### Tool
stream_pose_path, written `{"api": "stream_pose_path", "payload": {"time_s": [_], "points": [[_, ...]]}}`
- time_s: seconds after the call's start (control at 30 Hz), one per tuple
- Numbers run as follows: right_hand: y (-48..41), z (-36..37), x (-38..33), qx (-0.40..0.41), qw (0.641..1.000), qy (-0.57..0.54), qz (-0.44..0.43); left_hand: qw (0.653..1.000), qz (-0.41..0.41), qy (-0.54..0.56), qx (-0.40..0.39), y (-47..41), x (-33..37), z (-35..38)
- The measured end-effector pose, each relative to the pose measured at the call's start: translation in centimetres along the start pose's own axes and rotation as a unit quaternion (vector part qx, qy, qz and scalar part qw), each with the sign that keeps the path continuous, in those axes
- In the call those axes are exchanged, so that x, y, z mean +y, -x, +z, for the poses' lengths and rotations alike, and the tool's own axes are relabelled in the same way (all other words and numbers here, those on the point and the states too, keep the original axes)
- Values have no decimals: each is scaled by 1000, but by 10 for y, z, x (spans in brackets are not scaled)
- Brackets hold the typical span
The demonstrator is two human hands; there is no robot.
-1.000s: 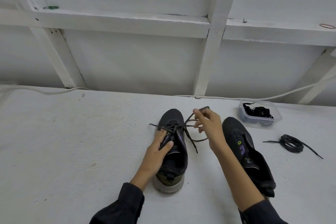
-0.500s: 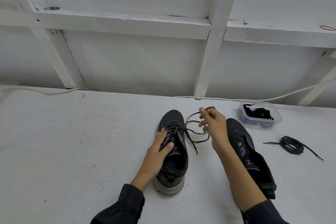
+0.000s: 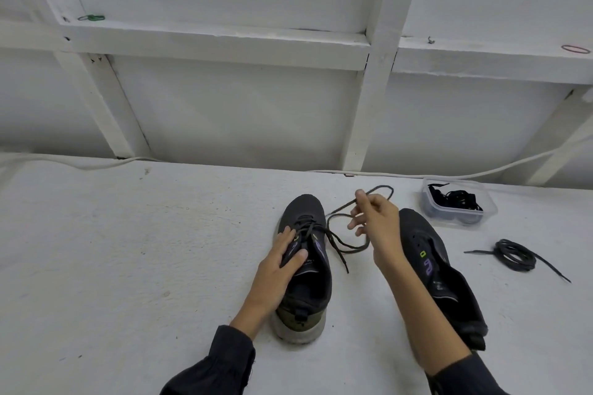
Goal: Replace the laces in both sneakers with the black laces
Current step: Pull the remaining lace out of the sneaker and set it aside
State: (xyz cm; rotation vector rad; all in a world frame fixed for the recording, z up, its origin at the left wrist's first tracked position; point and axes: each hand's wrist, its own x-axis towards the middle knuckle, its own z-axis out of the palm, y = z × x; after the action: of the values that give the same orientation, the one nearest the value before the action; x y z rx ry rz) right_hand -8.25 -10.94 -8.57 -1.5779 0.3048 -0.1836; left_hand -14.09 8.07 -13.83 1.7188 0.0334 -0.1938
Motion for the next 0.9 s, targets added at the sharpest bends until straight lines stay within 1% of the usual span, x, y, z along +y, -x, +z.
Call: {"api": "stream_pose_path", "payload": {"time_s": [0.07, 0.13, 0.2, 0.3, 0.43, 0.53, 0.63, 0.73, 0.8, 0.87, 0.9], "points": [[6, -3, 4, -22, 999, 34, 24, 1000, 6, 23, 17, 2, 4, 1], [18, 0, 13, -81, 993, 71, 54, 998, 4, 29, 47, 1, 7, -1], [34, 8, 28, -124, 987, 90, 49, 997, 12, 7, 71, -5, 7, -6], [56, 23, 45, -111, 991, 69, 8, 993, 45, -76, 73, -17, 10, -16], [70, 34, 47, -121, 991, 51, 11, 975, 88, -201, 42, -34, 17, -21], [76, 37, 45, -138, 988, 66, 0, 938, 121, -320, 47, -40, 18, -16], [78, 39, 47, -139, 989, 56, -11, 897, 127, -414, 84, -44, 23, -12], [79, 41, 47, -143, 989, 48, -3, 886, 114, -438, 103, -53, 29, -11], [80, 41, 46, -139, 989, 42, -1, 884, 104, -447, 90, -57, 32, -11], [80, 40, 47, -134, 990, 43, 1, 888, 110, -441, 72, -58, 35, -12], [80, 40, 47, -132, 990, 46, 0, 897, 113, -421, 67, -57, 36, -14]]}}
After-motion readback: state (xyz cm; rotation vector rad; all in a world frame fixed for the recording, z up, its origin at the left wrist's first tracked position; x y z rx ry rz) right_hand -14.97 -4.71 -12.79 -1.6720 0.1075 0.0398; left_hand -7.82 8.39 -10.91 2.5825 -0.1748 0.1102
